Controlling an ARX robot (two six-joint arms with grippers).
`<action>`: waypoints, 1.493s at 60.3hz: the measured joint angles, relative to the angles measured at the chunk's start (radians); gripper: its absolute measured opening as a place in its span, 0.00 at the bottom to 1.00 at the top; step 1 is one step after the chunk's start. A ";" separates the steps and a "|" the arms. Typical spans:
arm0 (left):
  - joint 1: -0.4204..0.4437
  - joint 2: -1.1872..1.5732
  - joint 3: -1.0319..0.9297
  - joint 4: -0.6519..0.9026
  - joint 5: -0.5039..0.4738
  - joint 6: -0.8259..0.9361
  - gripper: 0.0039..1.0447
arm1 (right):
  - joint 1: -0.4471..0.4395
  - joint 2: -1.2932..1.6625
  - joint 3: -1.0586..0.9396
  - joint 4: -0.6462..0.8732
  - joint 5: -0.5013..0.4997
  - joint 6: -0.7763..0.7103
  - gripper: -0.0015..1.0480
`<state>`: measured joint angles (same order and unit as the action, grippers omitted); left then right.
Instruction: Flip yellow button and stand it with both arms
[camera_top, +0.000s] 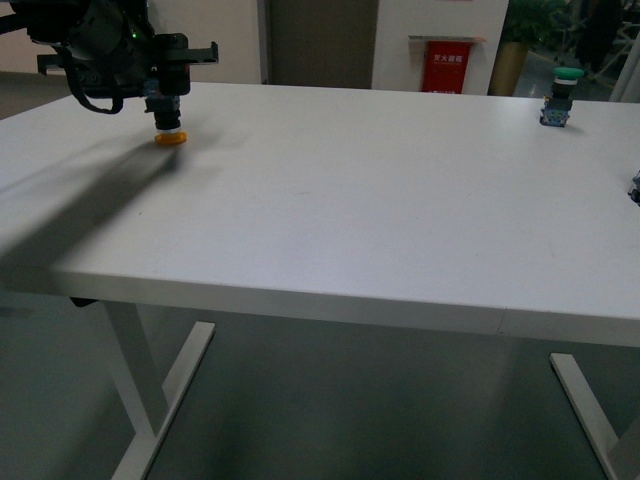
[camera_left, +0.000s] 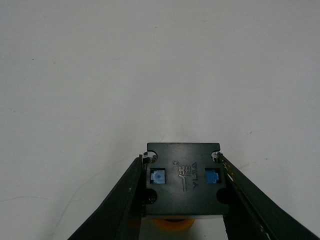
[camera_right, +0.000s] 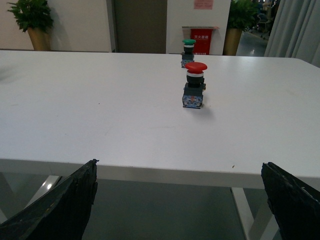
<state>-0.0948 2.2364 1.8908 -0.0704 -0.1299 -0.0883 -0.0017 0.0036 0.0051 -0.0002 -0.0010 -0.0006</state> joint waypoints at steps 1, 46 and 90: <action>0.000 0.000 0.000 0.000 0.002 0.000 0.35 | 0.000 0.000 0.000 0.000 0.000 0.000 0.93; -0.197 -0.145 -0.049 0.602 0.782 -0.881 0.35 | 0.000 0.000 0.000 0.000 0.000 0.000 0.93; -0.253 0.052 -0.015 1.054 0.856 -1.538 0.35 | -0.013 0.950 0.667 0.058 -0.180 0.355 0.93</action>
<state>-0.3481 2.2887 1.8759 0.9833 0.7261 -1.6264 -0.0143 0.9539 0.6720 0.0578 -0.1814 0.3542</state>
